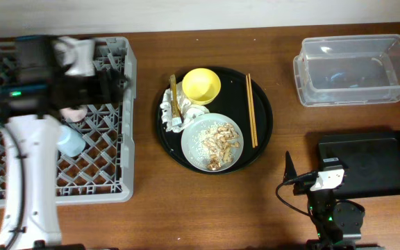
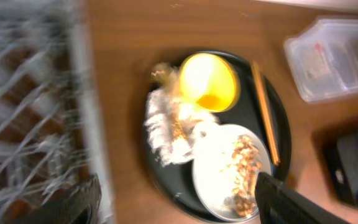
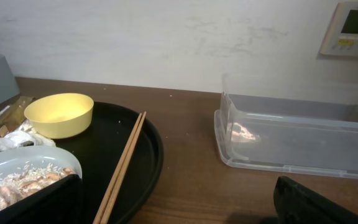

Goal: Sort waste into correct bins and load items into the dishwasher rack
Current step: 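Place the light-blue cup in the rack beside the pink cup, then return the left gripper to the tray and grasp the yellow bowl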

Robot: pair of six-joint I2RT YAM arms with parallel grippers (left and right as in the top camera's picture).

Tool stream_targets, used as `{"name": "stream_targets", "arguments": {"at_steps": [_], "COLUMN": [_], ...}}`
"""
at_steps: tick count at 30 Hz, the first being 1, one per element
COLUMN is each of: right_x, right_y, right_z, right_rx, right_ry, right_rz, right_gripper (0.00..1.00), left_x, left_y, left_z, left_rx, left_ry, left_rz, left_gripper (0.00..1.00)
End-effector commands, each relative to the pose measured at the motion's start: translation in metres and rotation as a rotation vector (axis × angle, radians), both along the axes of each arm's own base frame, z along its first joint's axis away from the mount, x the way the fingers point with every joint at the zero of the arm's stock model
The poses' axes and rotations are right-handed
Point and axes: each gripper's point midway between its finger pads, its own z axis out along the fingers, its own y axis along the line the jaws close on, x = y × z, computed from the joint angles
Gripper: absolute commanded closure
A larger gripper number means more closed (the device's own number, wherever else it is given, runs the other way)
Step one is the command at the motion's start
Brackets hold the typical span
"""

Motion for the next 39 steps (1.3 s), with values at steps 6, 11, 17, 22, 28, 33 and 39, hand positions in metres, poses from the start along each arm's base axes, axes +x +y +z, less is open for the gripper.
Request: {"name": "stream_targets", "arguments": {"at_steps": [6, 11, 17, 22, 28, 33, 39], "right_x": [0.000, 0.000, 0.000, 0.000, 0.000, 0.000, 0.000], "right_y": [-0.002, -0.002, -0.002, -0.002, -0.002, -0.002, -0.002], "right_z": [-0.003, -0.003, -0.003, -0.003, -0.003, -0.003, -0.003], "right_rx": [0.001, 0.001, 0.001, 0.001, 0.001, 0.001, 0.001], "right_ry": [0.005, 0.005, 0.005, 0.005, 0.005, 0.005, 0.005], "right_rz": [-0.008, -0.008, -0.008, -0.008, -0.008, -0.008, -0.008], "right_gripper": [0.02, 0.02, 0.02, 0.02, 0.02, 0.02, 0.02], "left_x": [0.066, 0.098, 0.100, 0.093, 0.087, 0.085, 0.078], "left_y": [-0.190, -0.229, -0.233, -0.243, -0.241, -0.239, -0.241], "left_z": [-0.036, -0.118, -0.190, -0.211, -0.223, -0.236, -0.239], "left_rx": [0.367, 0.388, 0.492, 0.459, 0.471, 0.480, 0.481], "left_ry": [-0.335, -0.308, -0.232, -0.194, -0.157, -0.129, -0.110], "left_rz": [-0.220, -0.272, -0.379, -0.430, -0.441, -0.448, -0.464], "left_gripper": [0.21, 0.14, 0.15, 0.16, 0.25, 0.53, 0.72]}}
